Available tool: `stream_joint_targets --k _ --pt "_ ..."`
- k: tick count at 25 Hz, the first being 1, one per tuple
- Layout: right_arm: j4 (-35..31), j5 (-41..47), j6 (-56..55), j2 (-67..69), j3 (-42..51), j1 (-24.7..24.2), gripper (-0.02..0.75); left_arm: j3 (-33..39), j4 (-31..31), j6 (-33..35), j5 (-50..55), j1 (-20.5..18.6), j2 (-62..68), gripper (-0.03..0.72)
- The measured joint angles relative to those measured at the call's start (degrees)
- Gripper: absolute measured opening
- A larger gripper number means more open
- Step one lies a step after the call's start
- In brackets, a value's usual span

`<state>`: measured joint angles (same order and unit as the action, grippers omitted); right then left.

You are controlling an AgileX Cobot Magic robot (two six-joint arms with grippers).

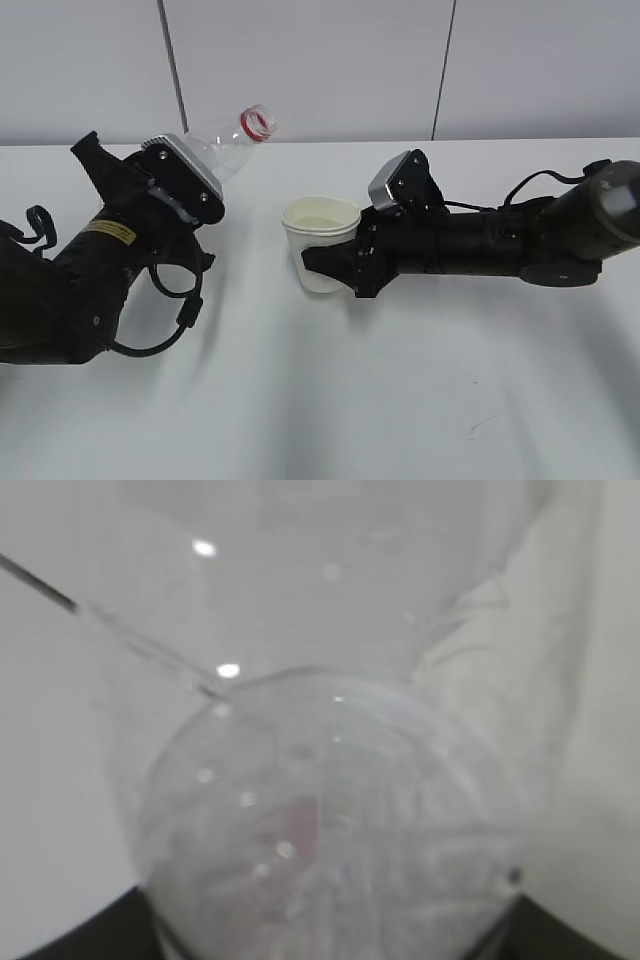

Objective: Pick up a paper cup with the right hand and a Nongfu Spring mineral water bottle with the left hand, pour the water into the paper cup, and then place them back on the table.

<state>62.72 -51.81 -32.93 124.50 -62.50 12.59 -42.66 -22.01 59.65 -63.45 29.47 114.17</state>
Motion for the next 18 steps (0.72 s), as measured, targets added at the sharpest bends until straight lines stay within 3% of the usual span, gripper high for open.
stream_joint_targets --k 10,14,18 --pt "-4.47 0.12 0.0 0.0 0.0 0.0 0.478 0.0 -2.43 -24.88 -0.04 0.05 0.0 0.343" --pt "-7.21 0.12 0.33 0.1 0.0 0.0 0.478 0.0 -2.45 -32.3 1.57 0.05 0.0 0.343" --pt "-11.59 0.22 2.19 0.1 0.0 0.0 0.478 0.0 -2.45 -35.56 4.11 0.11 0.0 0.343"
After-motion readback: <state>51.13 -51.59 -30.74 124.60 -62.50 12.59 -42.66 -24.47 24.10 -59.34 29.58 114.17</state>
